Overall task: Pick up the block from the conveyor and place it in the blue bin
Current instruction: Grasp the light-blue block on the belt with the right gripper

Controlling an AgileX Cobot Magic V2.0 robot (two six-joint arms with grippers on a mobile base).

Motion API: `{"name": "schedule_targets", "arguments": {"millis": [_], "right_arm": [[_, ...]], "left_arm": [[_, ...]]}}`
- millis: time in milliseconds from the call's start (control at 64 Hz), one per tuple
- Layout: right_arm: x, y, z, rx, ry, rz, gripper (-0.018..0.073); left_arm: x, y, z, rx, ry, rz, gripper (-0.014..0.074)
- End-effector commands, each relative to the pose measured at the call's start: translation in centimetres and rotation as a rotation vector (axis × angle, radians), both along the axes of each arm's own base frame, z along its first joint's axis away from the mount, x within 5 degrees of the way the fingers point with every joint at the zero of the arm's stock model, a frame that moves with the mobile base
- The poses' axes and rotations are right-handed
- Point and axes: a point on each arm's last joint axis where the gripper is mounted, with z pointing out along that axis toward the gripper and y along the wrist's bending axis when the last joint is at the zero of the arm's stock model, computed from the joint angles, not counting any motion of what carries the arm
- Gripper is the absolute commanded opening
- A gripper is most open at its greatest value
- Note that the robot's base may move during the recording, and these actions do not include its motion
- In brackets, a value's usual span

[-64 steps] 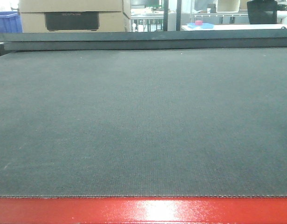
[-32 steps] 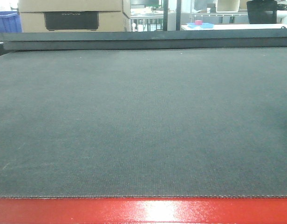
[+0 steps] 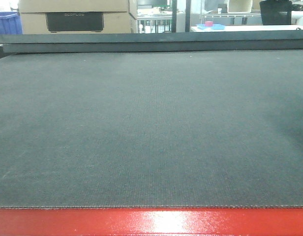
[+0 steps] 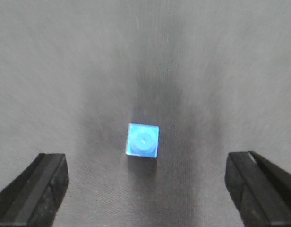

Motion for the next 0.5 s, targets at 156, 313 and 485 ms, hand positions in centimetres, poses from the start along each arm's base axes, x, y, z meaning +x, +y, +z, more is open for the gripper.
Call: {"name": "schedule_targets", "arguments": {"millis": [156, 313, 485], "right_arm": [[3.4, 0.1, -4.4, -0.033, 0.145, 0.004, 0.057], [4.8, 0.2, -7.1, -0.038, 0.227, -0.001, 0.057], [5.7, 0.3, -9.2, -0.027, 0.264, -0.032, 0.057]], "left_arm": [[0.0, -0.1, 0.3, -0.01, -0.009, -0.005, 0.0587], [0.0, -0.1, 0.2, -0.01, -0.001, -0.006, 0.0587], [-0.1, -0.1, -0.1, -0.005, 0.032, -0.007, 0.0587]]}}
